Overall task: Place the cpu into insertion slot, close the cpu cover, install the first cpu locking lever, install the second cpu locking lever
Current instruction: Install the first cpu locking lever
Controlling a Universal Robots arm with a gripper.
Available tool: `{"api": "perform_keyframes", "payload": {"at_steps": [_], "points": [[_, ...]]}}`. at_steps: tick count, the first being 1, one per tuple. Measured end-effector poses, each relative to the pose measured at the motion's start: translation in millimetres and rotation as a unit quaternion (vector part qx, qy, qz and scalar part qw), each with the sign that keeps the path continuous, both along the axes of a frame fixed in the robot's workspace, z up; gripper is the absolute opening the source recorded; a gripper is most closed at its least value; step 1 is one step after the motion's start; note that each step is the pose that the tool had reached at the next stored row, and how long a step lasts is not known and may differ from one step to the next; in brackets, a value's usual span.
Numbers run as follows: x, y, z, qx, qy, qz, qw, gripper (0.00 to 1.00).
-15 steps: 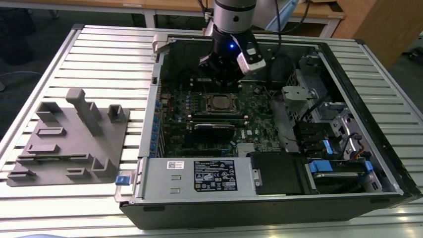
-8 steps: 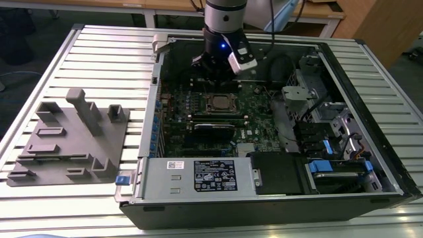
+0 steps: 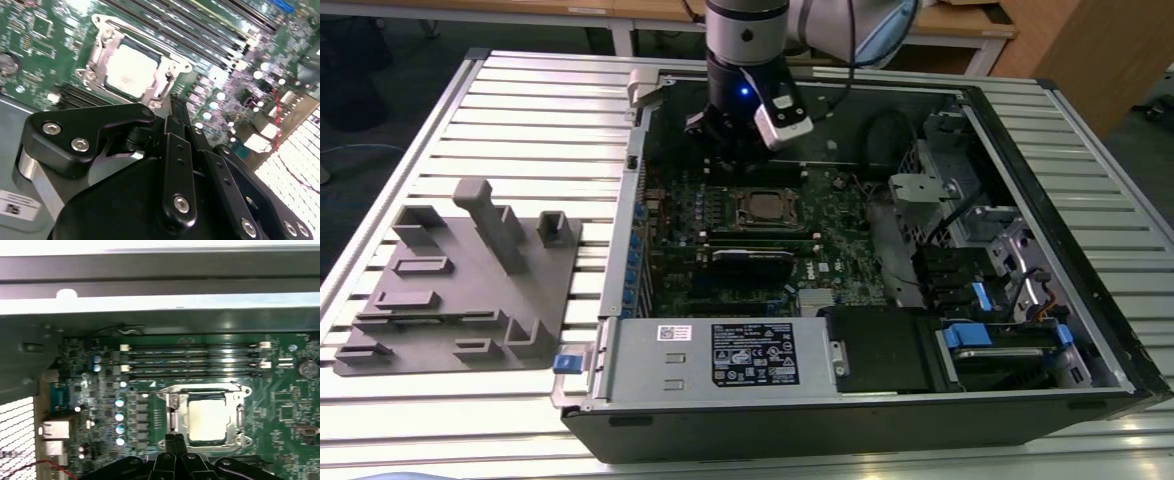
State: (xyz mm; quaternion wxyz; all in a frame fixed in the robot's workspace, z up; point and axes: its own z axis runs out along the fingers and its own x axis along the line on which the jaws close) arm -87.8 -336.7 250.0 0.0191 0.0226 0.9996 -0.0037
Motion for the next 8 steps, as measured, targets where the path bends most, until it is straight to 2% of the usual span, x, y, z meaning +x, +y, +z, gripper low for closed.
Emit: {"api": "perform_keyframes", "payload": {"at_steps": [8], "points": [[-13.6, -0.3, 0.0, 0.0000, -0.0024, 0.000, 1.0000, 0.10]]}}
